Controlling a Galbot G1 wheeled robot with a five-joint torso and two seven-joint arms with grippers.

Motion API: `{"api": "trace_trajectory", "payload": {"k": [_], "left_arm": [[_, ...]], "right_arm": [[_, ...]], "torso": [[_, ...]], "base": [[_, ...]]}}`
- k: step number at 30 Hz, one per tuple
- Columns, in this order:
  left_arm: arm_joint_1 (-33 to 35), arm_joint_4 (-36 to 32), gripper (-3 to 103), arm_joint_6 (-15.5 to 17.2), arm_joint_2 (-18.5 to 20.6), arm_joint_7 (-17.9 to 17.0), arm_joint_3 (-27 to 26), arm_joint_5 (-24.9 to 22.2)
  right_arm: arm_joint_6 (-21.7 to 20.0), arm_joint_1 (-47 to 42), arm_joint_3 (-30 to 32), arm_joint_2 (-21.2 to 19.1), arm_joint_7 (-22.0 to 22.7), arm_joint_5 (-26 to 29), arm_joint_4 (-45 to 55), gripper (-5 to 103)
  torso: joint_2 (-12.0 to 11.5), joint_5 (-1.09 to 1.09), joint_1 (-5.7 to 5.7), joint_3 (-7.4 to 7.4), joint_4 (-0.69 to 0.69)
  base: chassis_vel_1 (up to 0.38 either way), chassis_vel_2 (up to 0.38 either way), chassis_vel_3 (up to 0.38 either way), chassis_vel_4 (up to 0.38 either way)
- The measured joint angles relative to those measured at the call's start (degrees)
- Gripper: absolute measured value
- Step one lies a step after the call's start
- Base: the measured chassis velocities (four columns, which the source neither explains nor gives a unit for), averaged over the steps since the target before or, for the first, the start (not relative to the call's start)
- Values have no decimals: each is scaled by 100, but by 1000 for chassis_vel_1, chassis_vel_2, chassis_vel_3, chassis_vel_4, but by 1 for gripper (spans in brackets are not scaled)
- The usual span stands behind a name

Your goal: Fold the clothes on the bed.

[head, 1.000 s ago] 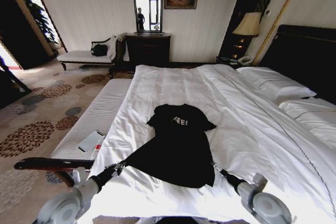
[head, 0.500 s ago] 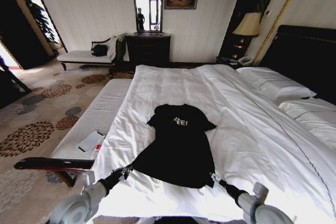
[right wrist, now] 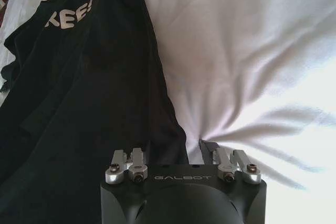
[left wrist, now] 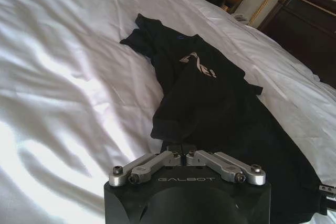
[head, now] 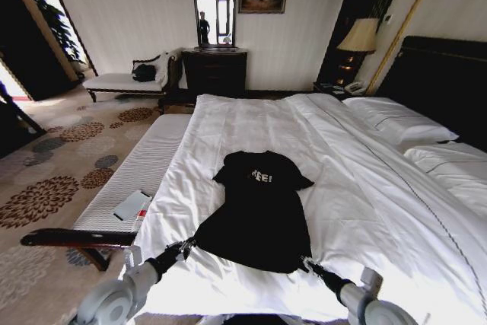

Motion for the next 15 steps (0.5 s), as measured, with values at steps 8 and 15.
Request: {"api": "trace_trajectory", "payload": {"k": [8,15], "left_arm": [[-23,11,0,-1,-41,0,140,155],[2,15,0,-14,-47,0,144,191]], "right_arm": [[44,-17,50,-51,3,23,5,23],[77,-29,79,-54,14,3,37,3]], "torso": [[0,0,0,0,0],[0,0,0,0,0]], "base": [[0,0,0,0],[0,0,0,0]]}}
